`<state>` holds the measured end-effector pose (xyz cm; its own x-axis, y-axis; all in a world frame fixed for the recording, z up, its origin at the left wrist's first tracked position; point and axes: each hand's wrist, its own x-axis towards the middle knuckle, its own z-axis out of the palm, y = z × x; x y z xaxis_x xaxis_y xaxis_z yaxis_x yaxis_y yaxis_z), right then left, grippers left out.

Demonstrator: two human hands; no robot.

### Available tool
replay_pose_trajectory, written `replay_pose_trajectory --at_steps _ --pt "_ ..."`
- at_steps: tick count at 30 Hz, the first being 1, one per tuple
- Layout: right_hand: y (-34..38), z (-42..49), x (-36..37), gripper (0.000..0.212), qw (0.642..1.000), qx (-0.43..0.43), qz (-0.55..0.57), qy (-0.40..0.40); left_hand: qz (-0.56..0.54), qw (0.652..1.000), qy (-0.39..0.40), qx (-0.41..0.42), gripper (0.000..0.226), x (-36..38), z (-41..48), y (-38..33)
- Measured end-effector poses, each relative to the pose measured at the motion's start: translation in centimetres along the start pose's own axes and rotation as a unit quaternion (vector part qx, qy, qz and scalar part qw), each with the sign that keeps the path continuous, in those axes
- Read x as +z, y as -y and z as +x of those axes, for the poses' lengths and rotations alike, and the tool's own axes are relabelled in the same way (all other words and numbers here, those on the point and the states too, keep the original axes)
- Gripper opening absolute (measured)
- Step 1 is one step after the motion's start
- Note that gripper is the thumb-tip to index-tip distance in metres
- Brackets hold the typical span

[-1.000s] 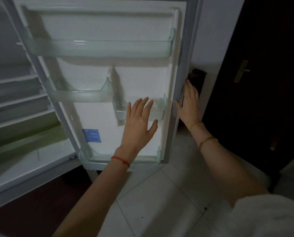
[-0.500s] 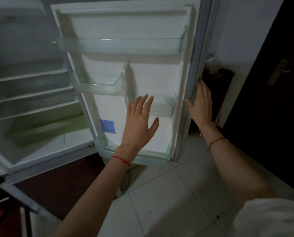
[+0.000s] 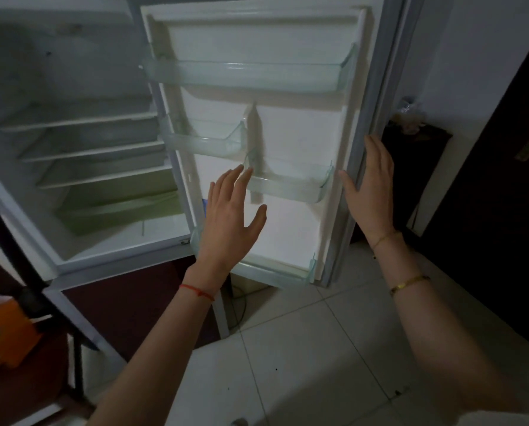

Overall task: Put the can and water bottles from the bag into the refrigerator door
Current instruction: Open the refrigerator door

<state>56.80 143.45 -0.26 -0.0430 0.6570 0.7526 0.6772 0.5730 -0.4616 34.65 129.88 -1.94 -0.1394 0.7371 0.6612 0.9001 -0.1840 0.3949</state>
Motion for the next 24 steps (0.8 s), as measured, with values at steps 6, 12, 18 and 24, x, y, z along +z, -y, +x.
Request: replay_pose_trajectory --at_steps 6,12,18,24 --pt "5.0 -2.4 1.0 0.064 0.996 -0.046 0.056 0.049 0.0 0.999 -0.013 -0.045 0.066 -3.9 -2.3 1.3" --pt "10.1 -5.1 2.5 0.062 0.987 -0.07 0.098 0.104 0.018 0.997 -0.028 -0.073 0.064 -8.3 -5.0 3.4" --pt "15.2 -7.7 4.4 0.063 0.967 -0.117 0.157 0.161 0.052 0.993 -0.041 -0.102 0.065 -13.4 -8.8 6.0" --pt "21.2 -10.5 6.7 0.065 0.94 -0.146 0.203 0.232 0.092 0.986 -0.059 -0.128 0.063 -18.8 -12.8 8.9"
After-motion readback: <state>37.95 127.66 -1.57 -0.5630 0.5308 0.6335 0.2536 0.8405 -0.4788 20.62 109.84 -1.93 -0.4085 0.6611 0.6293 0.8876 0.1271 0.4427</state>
